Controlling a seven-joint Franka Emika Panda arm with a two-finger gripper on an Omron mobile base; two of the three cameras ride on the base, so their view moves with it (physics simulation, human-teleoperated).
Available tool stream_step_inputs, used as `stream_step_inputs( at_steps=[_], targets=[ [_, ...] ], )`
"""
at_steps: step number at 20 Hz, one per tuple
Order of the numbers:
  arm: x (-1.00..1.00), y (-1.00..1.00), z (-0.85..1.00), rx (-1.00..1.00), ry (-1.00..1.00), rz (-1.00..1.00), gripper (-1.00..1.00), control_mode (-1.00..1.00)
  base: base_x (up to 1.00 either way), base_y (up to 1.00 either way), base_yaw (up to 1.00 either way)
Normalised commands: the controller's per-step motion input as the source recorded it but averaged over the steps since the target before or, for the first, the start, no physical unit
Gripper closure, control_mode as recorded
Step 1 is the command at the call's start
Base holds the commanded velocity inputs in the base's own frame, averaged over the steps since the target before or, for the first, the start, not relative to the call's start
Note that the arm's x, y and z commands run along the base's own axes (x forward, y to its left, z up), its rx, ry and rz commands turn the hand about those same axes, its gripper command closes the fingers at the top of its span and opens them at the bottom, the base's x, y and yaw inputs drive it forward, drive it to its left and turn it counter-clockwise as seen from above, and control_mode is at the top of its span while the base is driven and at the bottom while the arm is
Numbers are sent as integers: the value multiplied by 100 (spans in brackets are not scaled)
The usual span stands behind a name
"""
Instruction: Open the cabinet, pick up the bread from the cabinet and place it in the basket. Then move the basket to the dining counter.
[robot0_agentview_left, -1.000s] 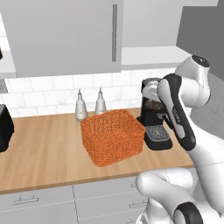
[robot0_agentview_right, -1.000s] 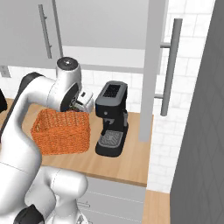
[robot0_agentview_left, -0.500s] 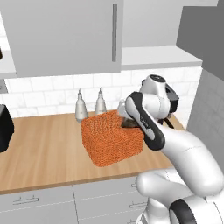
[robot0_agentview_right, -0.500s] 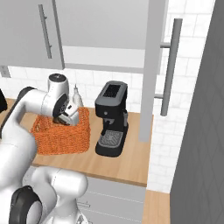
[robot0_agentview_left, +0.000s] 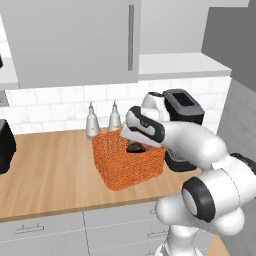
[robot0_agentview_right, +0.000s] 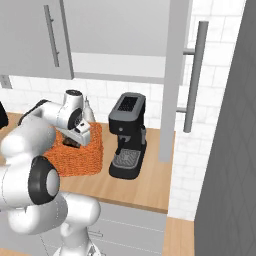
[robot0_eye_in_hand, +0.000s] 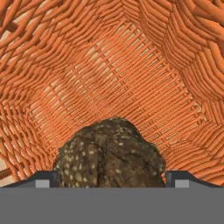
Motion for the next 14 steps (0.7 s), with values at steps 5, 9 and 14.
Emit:
stream_step_inputs(
  at_steps=[5,9,14],
  targets=[
    [39,23,-28,0,0,0,100,-100,0,0,0],
    [50,10,-42,0,0,0,100,-100,0,0,0],
    [51,7,-41,0,0,0,100,-100,0,0,0]
  ],
)
